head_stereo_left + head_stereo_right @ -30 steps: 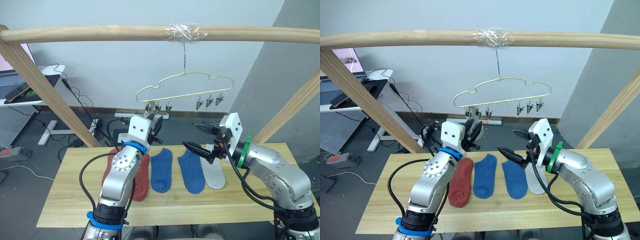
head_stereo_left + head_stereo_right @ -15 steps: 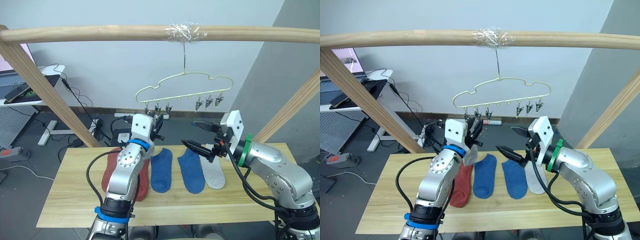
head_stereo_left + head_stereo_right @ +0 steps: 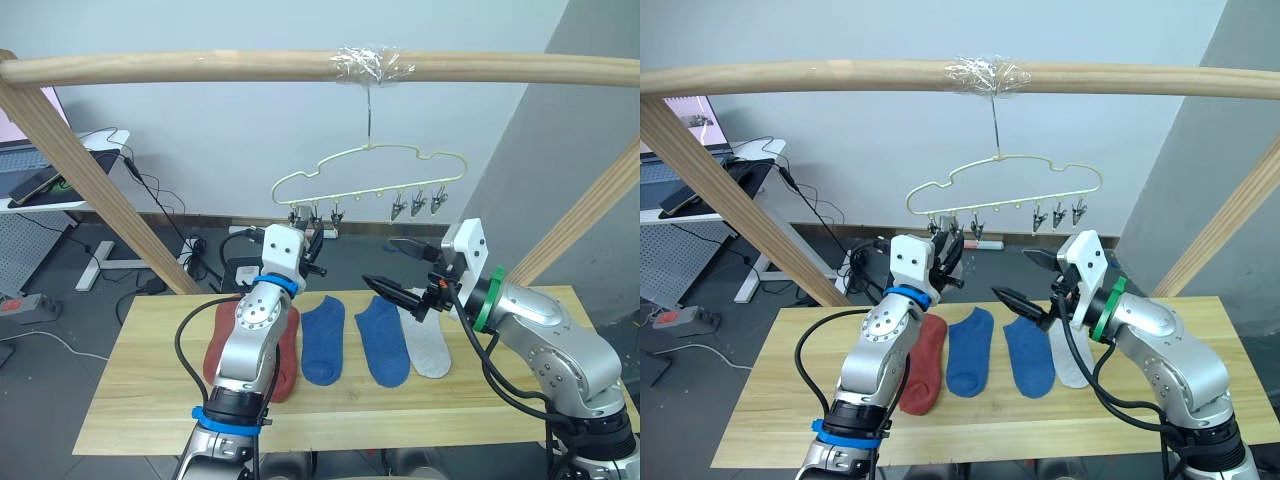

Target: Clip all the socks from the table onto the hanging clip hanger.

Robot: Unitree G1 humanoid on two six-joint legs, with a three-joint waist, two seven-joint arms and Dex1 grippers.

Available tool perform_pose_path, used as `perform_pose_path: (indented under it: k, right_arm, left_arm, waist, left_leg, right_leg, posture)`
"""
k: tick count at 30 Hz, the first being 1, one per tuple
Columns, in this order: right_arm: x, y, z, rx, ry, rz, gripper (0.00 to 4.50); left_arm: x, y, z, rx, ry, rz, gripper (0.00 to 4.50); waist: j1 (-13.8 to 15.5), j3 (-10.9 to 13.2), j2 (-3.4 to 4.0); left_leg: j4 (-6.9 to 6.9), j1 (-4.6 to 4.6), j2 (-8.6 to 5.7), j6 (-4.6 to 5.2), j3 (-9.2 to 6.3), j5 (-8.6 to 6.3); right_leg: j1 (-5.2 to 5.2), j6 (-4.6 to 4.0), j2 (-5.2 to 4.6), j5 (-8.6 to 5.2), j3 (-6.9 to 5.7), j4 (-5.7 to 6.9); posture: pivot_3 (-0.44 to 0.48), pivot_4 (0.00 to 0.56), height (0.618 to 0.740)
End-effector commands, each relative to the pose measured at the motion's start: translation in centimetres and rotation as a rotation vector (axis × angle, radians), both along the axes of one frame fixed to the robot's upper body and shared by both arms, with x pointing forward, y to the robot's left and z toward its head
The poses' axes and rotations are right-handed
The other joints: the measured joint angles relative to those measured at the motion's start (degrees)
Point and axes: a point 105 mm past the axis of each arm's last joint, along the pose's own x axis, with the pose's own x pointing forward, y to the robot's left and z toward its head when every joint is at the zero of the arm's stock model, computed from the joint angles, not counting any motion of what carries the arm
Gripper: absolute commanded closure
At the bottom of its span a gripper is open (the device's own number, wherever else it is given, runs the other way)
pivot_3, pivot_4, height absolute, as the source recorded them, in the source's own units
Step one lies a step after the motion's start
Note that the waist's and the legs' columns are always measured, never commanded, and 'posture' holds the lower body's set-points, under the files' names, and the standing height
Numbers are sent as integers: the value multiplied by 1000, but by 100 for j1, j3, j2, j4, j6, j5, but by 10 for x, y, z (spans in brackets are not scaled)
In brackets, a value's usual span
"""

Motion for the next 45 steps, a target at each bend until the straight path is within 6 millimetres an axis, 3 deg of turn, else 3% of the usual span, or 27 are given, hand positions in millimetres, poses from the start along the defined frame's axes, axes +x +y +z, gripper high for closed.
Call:
perform_pose_path:
  k: [1, 35, 41, 45]
  right_arm:
    - [-2, 3, 11, 12, -49, 16, 0]
    - [-1, 12, 17, 46, -59, 28, 0]
    - [-1, 12, 17, 50, -53, 26, 0]
    - [1, 12, 18, 51, -55, 21, 0]
  left_arm:
    - [2, -3, 16, -13, -64, -2, 3015]
    - [15, -2, 23, -7, -114, 7, 3015]
    - [17, -5, 25, -20, -117, -7, 4181]
    - [18, -7, 25, -22, -113, -18, 4420]
  waist:
    - [0, 0, 0]
    - [-9, -5, 0]
    - [-11, -5, 0]
    - [-26, -4, 0]
  left_leg:
    - [0, 0, 0, 0, 0, 0]
    - [4, 0, 0, -1, 1, 1]
    - [6, 0, 0, -1, 1, 1]
    - [6, 0, 0, -1, 1, 1]
  right_leg:
    - [0, 0, 0, 0, 0, 0]
    - [-1, 1, 0, 5, 1, 3]
    - [0, 0, 0, 6, 1, 5]
    - [-1, 1, 0, 6, 0, 5]
  posture:
    - [-87, 135, 740]
    - [-107, 119, 740]
    - [-110, 125, 740]
    - [-115, 133, 740]
